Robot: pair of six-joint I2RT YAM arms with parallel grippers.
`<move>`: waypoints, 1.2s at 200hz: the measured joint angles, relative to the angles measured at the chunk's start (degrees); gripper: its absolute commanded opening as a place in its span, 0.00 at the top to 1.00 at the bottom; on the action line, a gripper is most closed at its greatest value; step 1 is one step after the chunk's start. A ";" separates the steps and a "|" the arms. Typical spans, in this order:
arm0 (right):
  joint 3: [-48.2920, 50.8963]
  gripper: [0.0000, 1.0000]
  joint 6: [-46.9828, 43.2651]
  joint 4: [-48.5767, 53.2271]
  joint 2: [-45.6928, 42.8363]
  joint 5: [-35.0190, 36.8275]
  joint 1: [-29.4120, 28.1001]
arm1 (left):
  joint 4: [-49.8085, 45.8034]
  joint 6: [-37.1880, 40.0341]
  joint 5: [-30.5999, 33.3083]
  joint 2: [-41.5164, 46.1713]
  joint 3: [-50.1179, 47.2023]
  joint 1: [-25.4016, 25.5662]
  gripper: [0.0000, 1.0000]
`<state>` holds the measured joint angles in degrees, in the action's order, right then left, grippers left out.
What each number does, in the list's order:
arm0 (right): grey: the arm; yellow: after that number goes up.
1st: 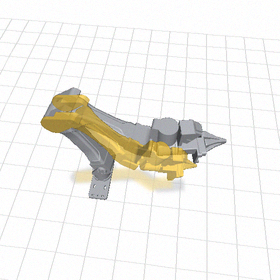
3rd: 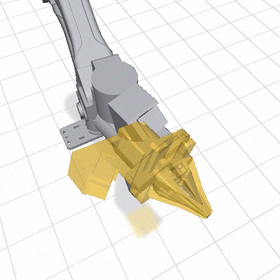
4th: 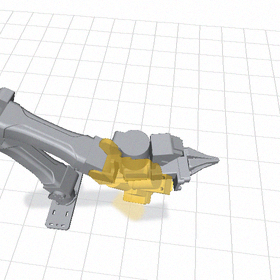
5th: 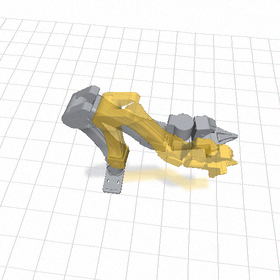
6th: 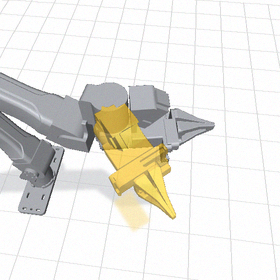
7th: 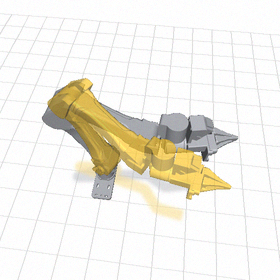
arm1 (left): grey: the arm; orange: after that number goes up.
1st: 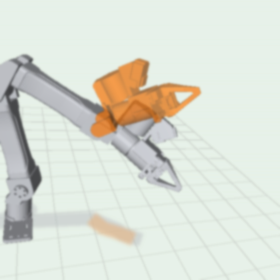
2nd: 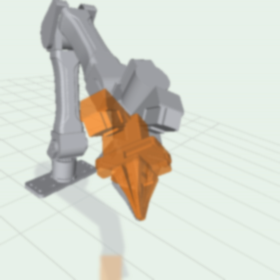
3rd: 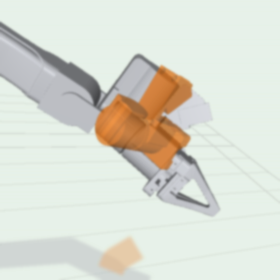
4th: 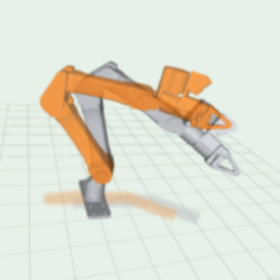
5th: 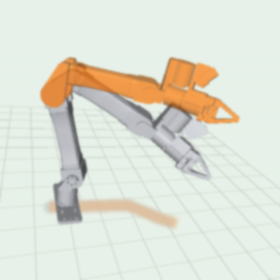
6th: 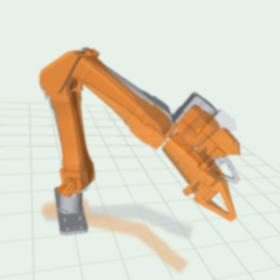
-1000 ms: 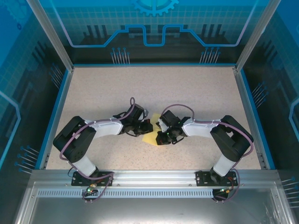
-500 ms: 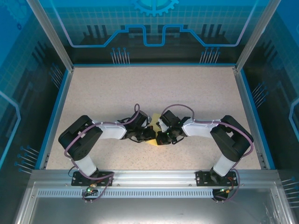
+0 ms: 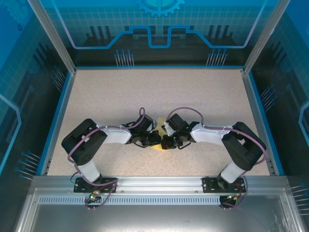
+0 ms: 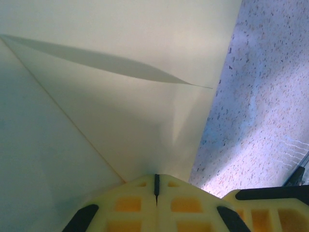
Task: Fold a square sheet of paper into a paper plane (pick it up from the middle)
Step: Fold the triangle a second time at the center of the table.
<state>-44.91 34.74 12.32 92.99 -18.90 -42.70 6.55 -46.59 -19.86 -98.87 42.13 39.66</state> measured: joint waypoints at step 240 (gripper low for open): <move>2.86 1.00 0.28 -3.45 1.51 -0.04 0.76 | -2.14 11.30 -3.43 -3.58 4.66 -13.31 1.00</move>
<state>-42.04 35.03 8.86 94.50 -18.94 -41.93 4.40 -35.29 -23.29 -102.45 46.78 26.35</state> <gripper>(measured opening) 0.043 0.045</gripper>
